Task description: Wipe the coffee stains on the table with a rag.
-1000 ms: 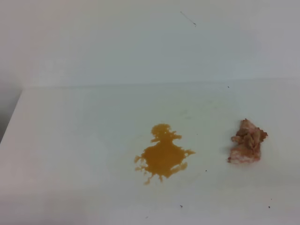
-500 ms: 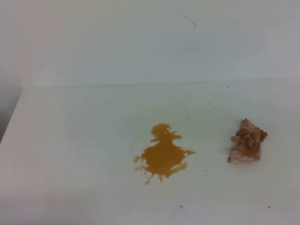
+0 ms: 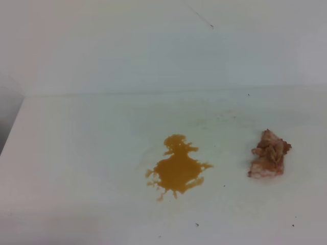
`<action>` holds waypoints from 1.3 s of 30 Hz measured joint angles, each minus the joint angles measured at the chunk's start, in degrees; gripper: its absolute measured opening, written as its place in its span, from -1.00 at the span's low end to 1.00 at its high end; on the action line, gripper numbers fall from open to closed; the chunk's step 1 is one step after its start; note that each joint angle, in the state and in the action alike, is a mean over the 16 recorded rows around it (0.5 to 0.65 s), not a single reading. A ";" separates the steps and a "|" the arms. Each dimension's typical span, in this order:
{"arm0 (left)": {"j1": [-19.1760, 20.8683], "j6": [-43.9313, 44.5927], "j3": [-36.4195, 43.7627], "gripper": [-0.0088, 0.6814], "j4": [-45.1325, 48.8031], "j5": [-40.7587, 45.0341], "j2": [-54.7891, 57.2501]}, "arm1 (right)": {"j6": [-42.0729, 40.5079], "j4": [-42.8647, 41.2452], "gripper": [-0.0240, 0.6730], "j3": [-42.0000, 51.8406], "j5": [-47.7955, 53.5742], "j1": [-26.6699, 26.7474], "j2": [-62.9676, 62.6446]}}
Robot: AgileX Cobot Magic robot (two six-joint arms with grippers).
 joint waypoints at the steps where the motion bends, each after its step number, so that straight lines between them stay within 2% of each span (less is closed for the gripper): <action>1: 0.00 0.00 0.00 -0.98 0.00 0.00 0.00 | -1.14 0.84 -0.94 -0.62 0.94 0.02 1.43; 7: 0.00 0.00 0.00 -0.98 0.00 0.05 0.00 | -5.43 4.46 -0.93 -5.26 9.23 0.10 10.51; 11: 0.00 0.00 0.00 -0.98 0.00 0.10 -0.01 | -4.72 1.63 -0.93 -10.13 16.34 0.24 17.48; 18: 0.00 0.00 0.00 -0.98 0.00 0.19 -0.03 | 5.61 -9.74 -0.90 -19.90 25.49 2.04 29.05; 25: 0.00 0.00 0.00 -0.98 0.00 0.20 -0.05 | 16.40 -21.21 -0.82 -27.57 28.27 4.70 38.22; 29: 0.00 0.00 0.00 -0.98 0.00 0.20 -0.05 | 19.15 -24.41 -0.62 -30.89 28.69 5.82 42.73; 39: 0.00 0.00 0.00 -0.98 0.00 0.20 -0.05 | 19.29 -25.01 0.07 -36.01 28.81 6.29 52.52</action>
